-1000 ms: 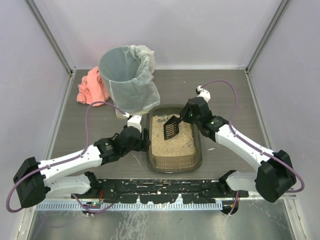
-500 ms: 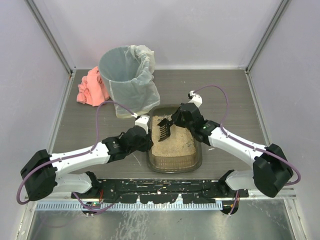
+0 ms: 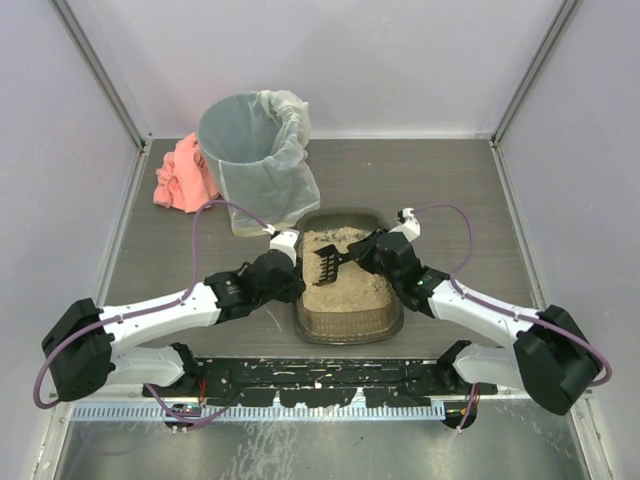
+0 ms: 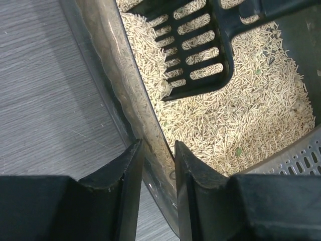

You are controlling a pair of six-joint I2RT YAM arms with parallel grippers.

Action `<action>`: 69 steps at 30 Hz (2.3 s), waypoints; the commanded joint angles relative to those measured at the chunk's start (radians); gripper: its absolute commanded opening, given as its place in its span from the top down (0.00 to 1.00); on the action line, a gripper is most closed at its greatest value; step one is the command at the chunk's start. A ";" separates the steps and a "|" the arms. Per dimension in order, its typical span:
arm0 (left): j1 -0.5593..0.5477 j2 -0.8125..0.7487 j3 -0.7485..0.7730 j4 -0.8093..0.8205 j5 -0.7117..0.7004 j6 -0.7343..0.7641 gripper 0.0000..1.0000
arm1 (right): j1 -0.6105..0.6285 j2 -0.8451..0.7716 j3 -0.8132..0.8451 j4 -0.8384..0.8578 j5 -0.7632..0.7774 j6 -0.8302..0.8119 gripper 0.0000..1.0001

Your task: Clean the litter box

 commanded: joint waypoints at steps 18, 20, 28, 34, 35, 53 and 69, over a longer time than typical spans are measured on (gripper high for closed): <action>0.021 -0.380 0.043 -0.293 -0.215 0.076 0.27 | -0.100 -0.305 -0.256 0.185 -0.031 0.187 0.99; 0.022 -0.409 0.041 -0.323 -0.227 0.074 0.27 | -0.117 -0.341 -0.255 0.171 -0.041 0.182 0.99; 0.021 -0.547 0.025 -0.429 -0.288 0.070 0.25 | -0.205 -0.519 -0.273 0.074 -0.151 0.200 0.99; 0.021 -0.579 0.052 -0.492 -0.297 0.051 0.26 | -0.368 -0.616 -0.380 0.189 -0.407 0.254 0.99; 0.022 -0.583 0.056 -0.497 -0.299 0.051 0.26 | -0.414 -0.630 -0.402 0.213 -0.449 0.272 0.99; 0.022 -0.596 0.084 -0.513 -0.287 0.047 0.26 | -0.688 -0.657 -0.508 0.383 -0.669 0.421 0.99; 0.021 -0.605 0.056 -0.508 -0.285 0.022 0.25 | -0.647 -0.566 -0.427 0.435 -0.768 0.331 0.99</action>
